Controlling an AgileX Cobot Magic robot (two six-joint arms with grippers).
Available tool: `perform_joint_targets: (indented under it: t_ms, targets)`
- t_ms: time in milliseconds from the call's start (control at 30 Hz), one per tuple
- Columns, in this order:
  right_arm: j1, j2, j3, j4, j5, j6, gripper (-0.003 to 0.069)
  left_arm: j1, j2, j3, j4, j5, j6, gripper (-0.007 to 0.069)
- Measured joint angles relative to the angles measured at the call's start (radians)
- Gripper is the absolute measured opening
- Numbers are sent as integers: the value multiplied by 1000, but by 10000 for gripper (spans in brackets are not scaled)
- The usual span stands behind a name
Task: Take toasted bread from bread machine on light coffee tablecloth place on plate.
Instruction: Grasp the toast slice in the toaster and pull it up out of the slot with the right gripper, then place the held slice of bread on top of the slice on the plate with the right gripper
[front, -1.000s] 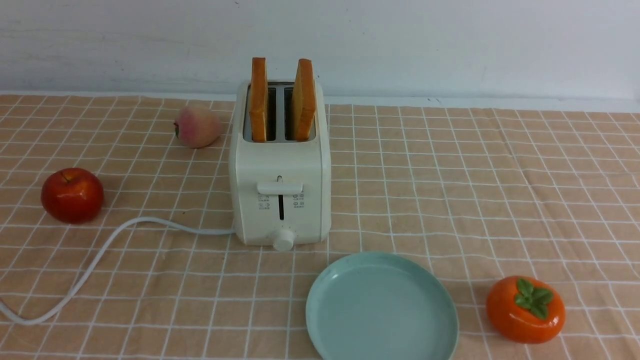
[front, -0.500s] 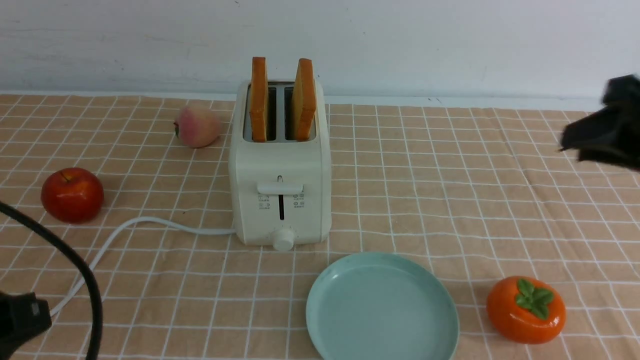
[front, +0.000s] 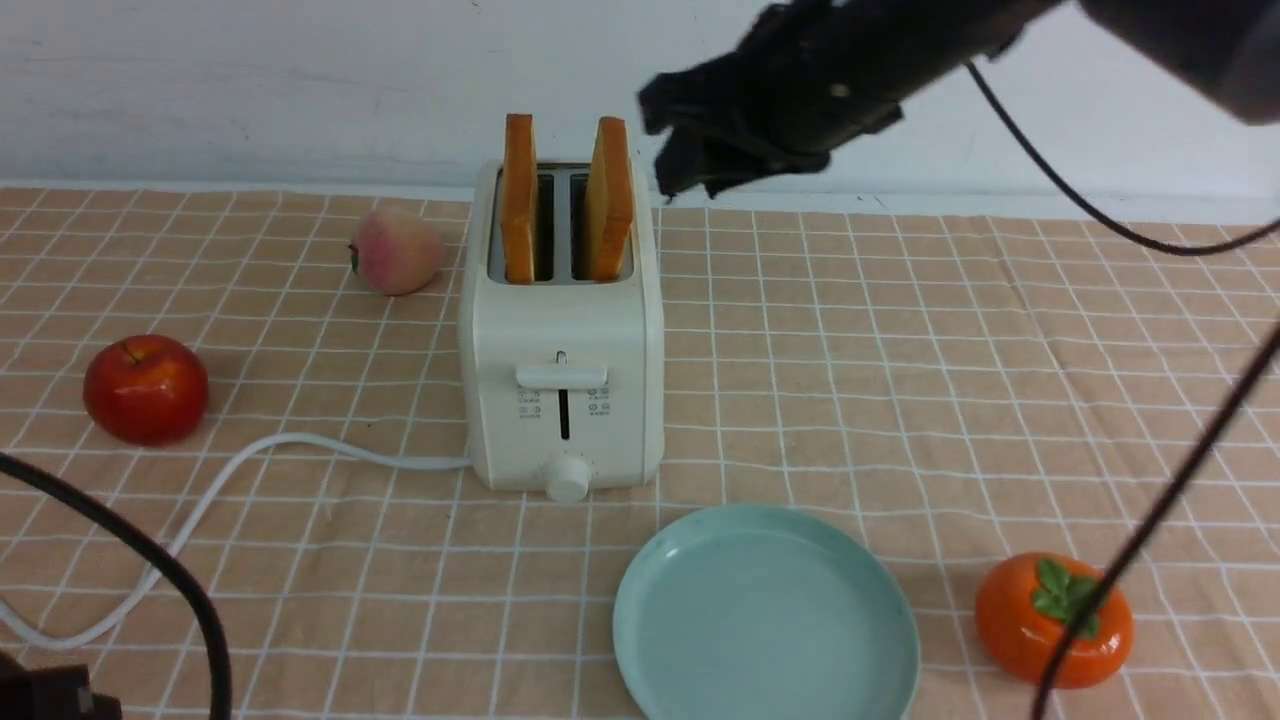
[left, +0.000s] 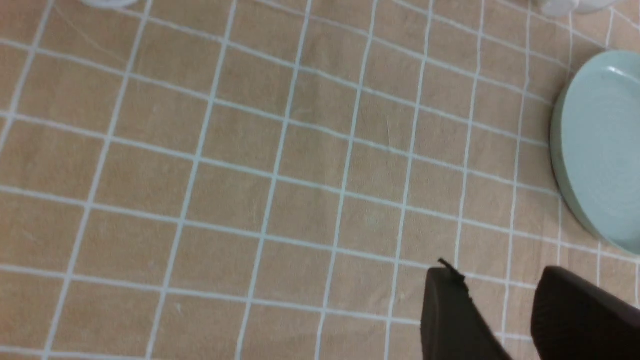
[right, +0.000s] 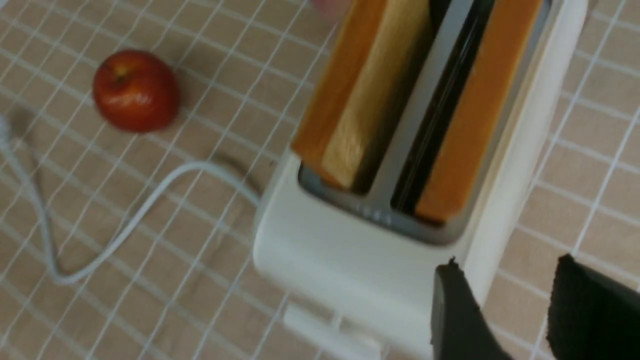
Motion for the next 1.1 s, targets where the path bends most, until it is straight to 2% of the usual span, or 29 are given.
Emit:
perform_joint_targets:
  t_ms: [33,133,300,467,567,600,633,700,900,1067,1100]
  targets:
    - [25,45,-69,-62,-1,70,295,0,0,0,-9,12,0,242]
    - [50,132,-190,-152,-9,162,343,0,0,0,-20,19,15,242]
    - [49,220,-234,-191,-54,183,416,0,0,0,-37,39,74,242]
    - [49,275,-234,-212,-85,183,414,0,0,0,-60,46,90,242]
    - [49,291,-234,-209,-98,161,308,0,0,0,-64,46,91,242]
    - [49,289,-234,-203,-101,153,260,0,0,0,-64,46,91,242]
    - [49,281,-234,-203,-106,143,162,0,0,0,-64,46,91,242]
    - [49,264,-234,-203,-109,135,92,0,0,0,-64,46,91,242]
    - [29,105,-234,-315,-131,119,111,0,0,0,-65,46,91,242]
    - [-32,-59,-234,-444,-28,99,111,0,0,0,-65,46,91,242]
    - [-76,-112,-223,-470,26,97,111,0,0,0,-67,46,91,242]
